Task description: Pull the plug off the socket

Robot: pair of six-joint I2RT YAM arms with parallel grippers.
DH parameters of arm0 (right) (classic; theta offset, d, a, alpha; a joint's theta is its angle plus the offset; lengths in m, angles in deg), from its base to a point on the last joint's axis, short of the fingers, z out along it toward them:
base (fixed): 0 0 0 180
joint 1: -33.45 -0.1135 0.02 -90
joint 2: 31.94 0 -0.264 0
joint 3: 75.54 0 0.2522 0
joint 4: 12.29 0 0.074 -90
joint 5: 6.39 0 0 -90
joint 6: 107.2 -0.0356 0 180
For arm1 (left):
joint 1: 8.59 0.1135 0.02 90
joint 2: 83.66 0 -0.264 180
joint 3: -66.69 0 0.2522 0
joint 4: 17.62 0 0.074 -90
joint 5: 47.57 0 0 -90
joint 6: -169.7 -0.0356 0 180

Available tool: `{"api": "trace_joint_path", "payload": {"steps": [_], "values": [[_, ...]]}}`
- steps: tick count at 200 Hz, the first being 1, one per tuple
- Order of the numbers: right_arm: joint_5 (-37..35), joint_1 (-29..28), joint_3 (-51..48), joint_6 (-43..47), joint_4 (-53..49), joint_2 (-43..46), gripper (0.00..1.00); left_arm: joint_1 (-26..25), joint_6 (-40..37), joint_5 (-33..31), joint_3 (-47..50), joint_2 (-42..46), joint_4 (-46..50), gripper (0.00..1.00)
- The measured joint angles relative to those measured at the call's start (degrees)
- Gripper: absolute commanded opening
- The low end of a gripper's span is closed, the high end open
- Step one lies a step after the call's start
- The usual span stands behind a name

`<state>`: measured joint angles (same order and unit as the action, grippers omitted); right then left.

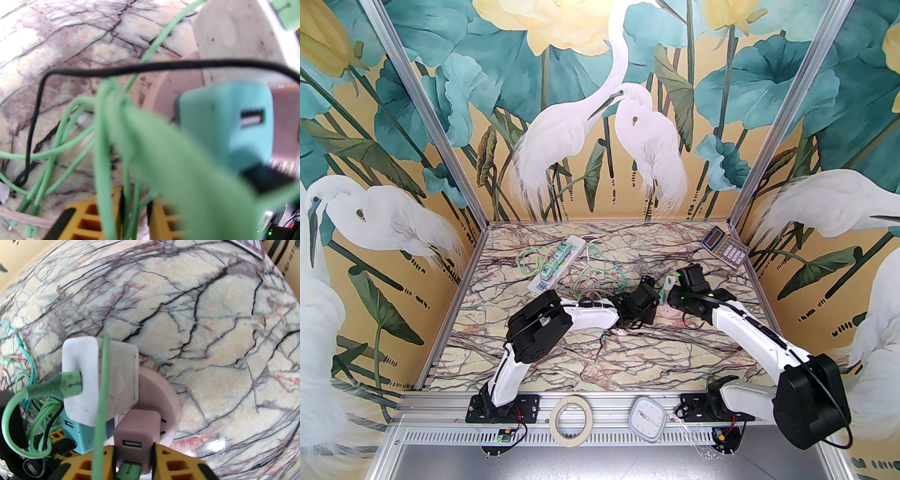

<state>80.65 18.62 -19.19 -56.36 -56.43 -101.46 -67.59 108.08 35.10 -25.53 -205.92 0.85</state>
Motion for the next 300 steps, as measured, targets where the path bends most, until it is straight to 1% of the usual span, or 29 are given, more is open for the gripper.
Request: {"api": "trace_joint_path", "payload": {"steps": [22,48,63,69,76,86,105,112,127,154,191,220,235,257,267,282,290,300], "values": [[3.54,3.74,-1.66,0.02,0.57,2.27,0.31,-0.28,-0.15,0.02,-0.07,0.13,0.04,0.26],[5.64,5.11,-1.73,0.07,2.12,5.09,0.31,-0.35,-0.37,0.02,-0.07,0.59,0.94,0.29],[6.43,5.2,-1.73,0.09,2.91,5.18,0.32,-0.31,-0.55,0.02,0.11,1.14,1.77,0.36],[6.67,5.18,-1.73,0.15,2.99,4.85,0.33,-0.31,-0.61,0.07,0.46,1.6,2.03,0.37],[6.95,4.98,-1.73,0.24,3.04,4.44,0.36,-0.31,-0.57,0.24,0.98,2.1,2.14,0.38],[7.1,4.61,-1.73,0.37,3.02,3.96,0.45,-0.33,-0.55,0.5,1.95,3.17,2.54,0.41],[6.49,3.32,-1.73,0.59,2.84,3.85,0.56,-0.31,-0.55,1.11,3.02,4.76,3.8,0.41],[5.92,2.56,-1.73,0.37,2.71,3.85,0.58,-0.31,-0.55,1.29,3.21,5.22,4.28,0.42],[3.65,0.46,-1.73,-0.09,1.6,3.85,0.59,-0.33,-0.52,1.7,3.67,5.97,4.63,0.43],[1.46,-0.87,-1.77,-1.79,0.63,2.73,0.56,-0.33,-0.33,2.73,4.02,6.56,4.87,0.43],[1.33,-0.87,-3.15,-4.9,1.42,-2.8,0.52,-0.33,0.57,4.17,4.24,6.56,4.83,0.45],[2.05,-1.22,-3.1,-7.19,3.89,-6.8,0.45,-0.33,0.79,4.76,4.76,6.58,4.74,0.46],[1.9,-1.92,-2.47,-7.85,4.44,-7.87,0.38,-0.33,0.94,4.79,4.98,6.73,4.74,0.47],[0.68,-3.61,-1.01,-8.26,4.48,-9.49,0.31,-0.33,1.01,4.79,5.97,7.48,4.33,0.5],[0.17,-4.13,-0.39,-8.04,4.28,-9.94,0.27,-0.33,1.16,4.79,6.67,8.11,4.0,0.52],[0.0,-4.61,0.46,-7.02,3.98,-10.62,0.26,-0.33,1.6,4.72,7.65,9.22,3.43,0.56],[0.0,-4.72,0.94,-6.14,3.67,-11.04,0.21,-0.33,1.81,4.68,8.04,9.73,3.19,0.58],[0.15,-4.72,1.77,-4.79,3.15,-11.72,0.19,-0.33,1.92,4.63,8.46,10.1,2.67,0.61]]}}
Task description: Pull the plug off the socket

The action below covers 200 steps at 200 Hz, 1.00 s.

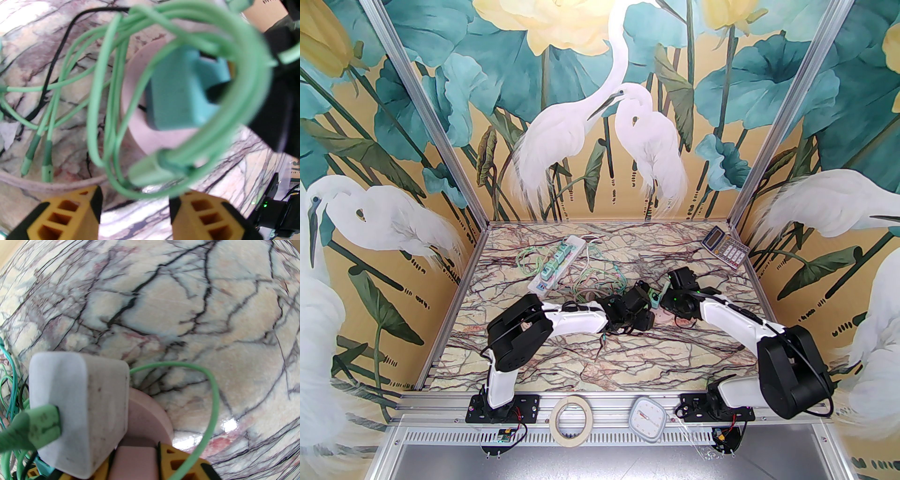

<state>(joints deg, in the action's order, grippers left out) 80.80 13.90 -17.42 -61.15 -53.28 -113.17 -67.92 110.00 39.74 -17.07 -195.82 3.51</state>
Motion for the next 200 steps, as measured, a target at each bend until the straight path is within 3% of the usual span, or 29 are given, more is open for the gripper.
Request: {"api": "trace_joint_path", "payload": {"steps": [73,133,169,200], "values": [[1.75,0.02,4.66,5.92,-0.35,-4.92,0.18,3.67,3.34,2.93,2.34,-0.2,-8.96,0.69],[2.1,0.42,4.61,5.97,0.09,-4.92,0.18,4.68,2.82,4.22,-3.08,-5.88,-7.96,0.69],[1.75,0.44,4.63,6.32,0.04,-4.94,0.18,4.24,2.25,4.81,-4.9,-7.78,-7.48,0.62],[0.52,0.61,4.76,6.25,-0.2,-4.94,0.18,3.3,2.12,3.65,-7.23,-8.79,-5.84,0.49]]}}
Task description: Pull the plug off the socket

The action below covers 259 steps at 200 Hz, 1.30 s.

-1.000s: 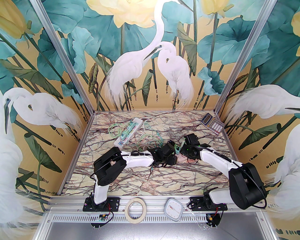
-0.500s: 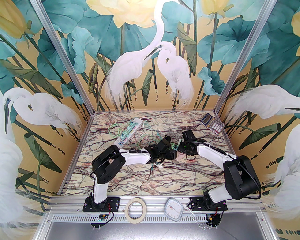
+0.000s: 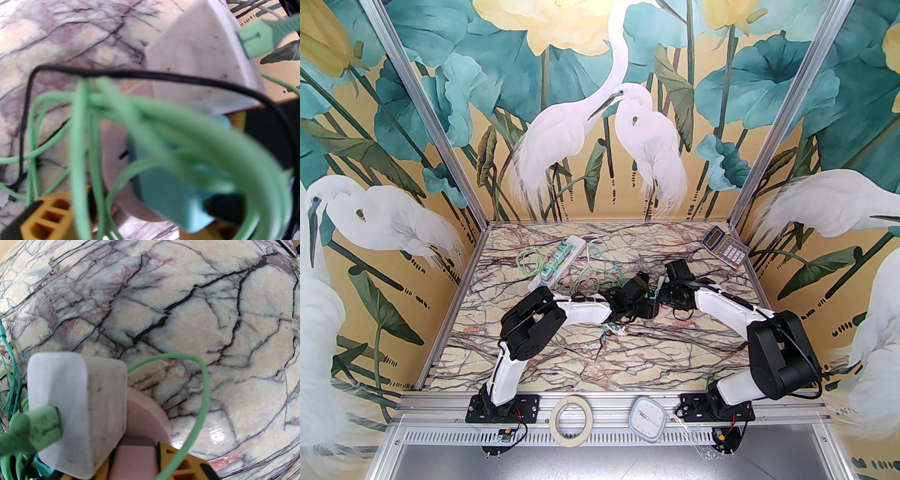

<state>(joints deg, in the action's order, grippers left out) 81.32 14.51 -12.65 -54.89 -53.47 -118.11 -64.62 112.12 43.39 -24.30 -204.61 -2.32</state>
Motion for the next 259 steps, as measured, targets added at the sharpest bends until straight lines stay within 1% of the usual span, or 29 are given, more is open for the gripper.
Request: {"api": "trace_joint_path", "payload": {"steps": [15,54,99,122,150,184,202,230,259], "values": [[-0.74,0.0,0.02,-0.02,-0.04,-0.02,0.17,-0.44,0.2,-1.09,-0.83,-0.33,0.76,0.47],[-1.49,-0.26,1.66,-0.85,-1.73,-1.36,0.15,-1.05,0.66,-3.15,-2.05,-0.7,2.56,0.44],[-9.44,-4.83,11.93,-1.42,-11.56,-6.97,0.12,-0.28,2.19,-3.76,-3.23,-1.14,4.28,0.43],[-11.82,-8.13,13.9,-1.53,-11.82,-6.95,0.12,-0.59,2.08,-5.6,-4.98,-1.79,5.9,0.43],[-12.28,-8.11,13.46,-1.49,-11.63,-6.43,0.12,-0.76,2.08,-6.12,-5.07,-1.79,6.01,0.43],[-8.39,-5.11,10.03,-1.44,-9.68,-2.58,0.12,-1.29,1.44,-6.32,-5.07,-2.01,5.11,0.44],[-5.84,-2.16,7.65,-1.07,-9.62,1.49,0.15,-1.79,1.18,-6.14,-5.07,-2.29,4.02,0.45],[-2.91,2.69,4.13,0.13,-10.12,8.81,0.16,-2.4,0.57,-5.66,-5.05,-2.45,3.06,0.47],[-1.16,7.48,3.04,1.14,-9.4,12.9,0.16,-2.6,-0.2,-4.9,-5.07,-2.25,3.54,0.47]]}}
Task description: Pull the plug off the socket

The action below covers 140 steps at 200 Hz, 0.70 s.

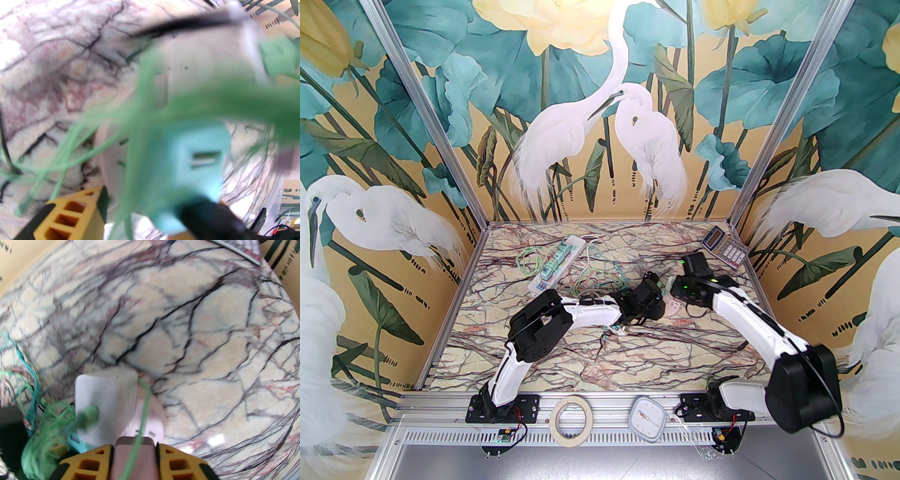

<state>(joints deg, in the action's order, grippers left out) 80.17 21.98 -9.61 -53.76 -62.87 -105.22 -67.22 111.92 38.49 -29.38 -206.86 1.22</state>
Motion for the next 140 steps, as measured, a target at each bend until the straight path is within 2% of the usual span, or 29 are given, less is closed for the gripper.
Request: {"api": "trace_joint_path", "payload": {"steps": [58,103,140], "values": [[3.08,8.28,-0.87,0.85,2.78,0.39,0.17,0.07,-1.14,0.46,1.11,4.22,7.04,0.57],[5.01,13.09,-0.68,0.87,5.66,-5.25,0.17,0.07,-1.99,0.83,4.55,14.27,9.6,0.73],[6.97,16.22,-0.35,0.87,8.81,-11.08,0.17,0.07,-2.32,-0.44,7.02,23.08,9.64,0.78]]}}
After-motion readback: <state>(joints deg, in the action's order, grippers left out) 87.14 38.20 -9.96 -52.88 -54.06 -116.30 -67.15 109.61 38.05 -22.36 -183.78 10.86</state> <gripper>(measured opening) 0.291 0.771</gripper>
